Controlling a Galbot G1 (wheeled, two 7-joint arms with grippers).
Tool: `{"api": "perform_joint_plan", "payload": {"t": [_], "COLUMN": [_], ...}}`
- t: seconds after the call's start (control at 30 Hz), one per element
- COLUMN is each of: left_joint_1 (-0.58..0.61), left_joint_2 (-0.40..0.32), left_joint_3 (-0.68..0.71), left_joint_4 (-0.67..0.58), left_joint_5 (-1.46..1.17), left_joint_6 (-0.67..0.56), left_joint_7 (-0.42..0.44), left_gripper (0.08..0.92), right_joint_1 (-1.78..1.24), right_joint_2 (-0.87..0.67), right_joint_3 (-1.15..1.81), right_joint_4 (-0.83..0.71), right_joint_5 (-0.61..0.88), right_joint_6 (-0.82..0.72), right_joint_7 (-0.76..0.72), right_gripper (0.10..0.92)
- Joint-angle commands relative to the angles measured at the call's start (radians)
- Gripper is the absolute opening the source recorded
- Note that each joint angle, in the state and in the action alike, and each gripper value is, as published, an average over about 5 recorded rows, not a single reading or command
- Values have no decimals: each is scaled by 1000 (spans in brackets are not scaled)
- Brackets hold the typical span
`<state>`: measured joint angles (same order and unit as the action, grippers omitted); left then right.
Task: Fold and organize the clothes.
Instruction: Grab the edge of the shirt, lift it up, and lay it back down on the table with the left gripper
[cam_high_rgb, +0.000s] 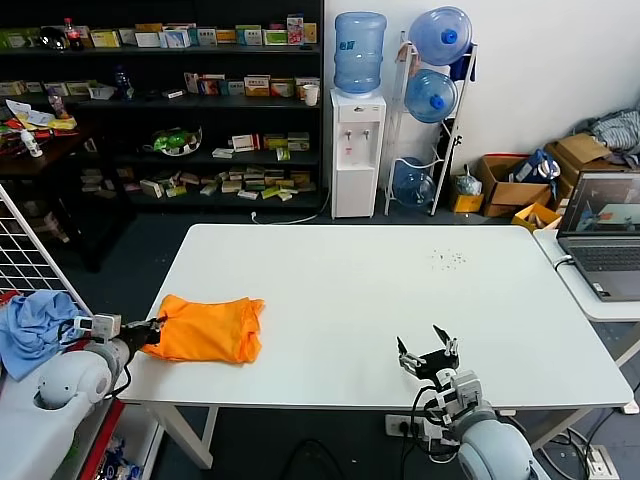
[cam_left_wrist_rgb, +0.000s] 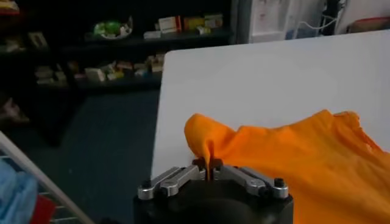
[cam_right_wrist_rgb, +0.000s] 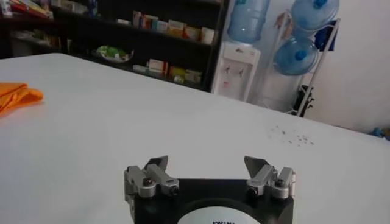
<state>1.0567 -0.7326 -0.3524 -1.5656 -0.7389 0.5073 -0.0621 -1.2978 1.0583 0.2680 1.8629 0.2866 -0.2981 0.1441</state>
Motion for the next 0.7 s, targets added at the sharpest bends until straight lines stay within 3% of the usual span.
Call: {"api": "perform_joint_plan", "payload": {"t": [0.03, 0.3, 0.7], "left_joint_1": [-36, -60, -134], "left_joint_2": [216, 296, 286], "left_joint_3": [-42, -38, 31], "left_joint_4": [117, 107, 87], "left_joint_5": [306, 319, 321], "left_joint_6": [-56, -62, -46], "left_joint_7": [7, 14, 2], "left_gripper": [114, 114, 114], "right_joint_1": [39, 65, 58], "right_joint_2": [7, 23, 32], "right_joint_3": [-14, -32, -28], "right_joint_4": [-6, -28, -21], "right_joint_5": [5, 3, -19], "right_joint_6": [-2, 2, 9], "right_joint_7": [0, -2, -4], "right_gripper": [823, 823, 823]}}
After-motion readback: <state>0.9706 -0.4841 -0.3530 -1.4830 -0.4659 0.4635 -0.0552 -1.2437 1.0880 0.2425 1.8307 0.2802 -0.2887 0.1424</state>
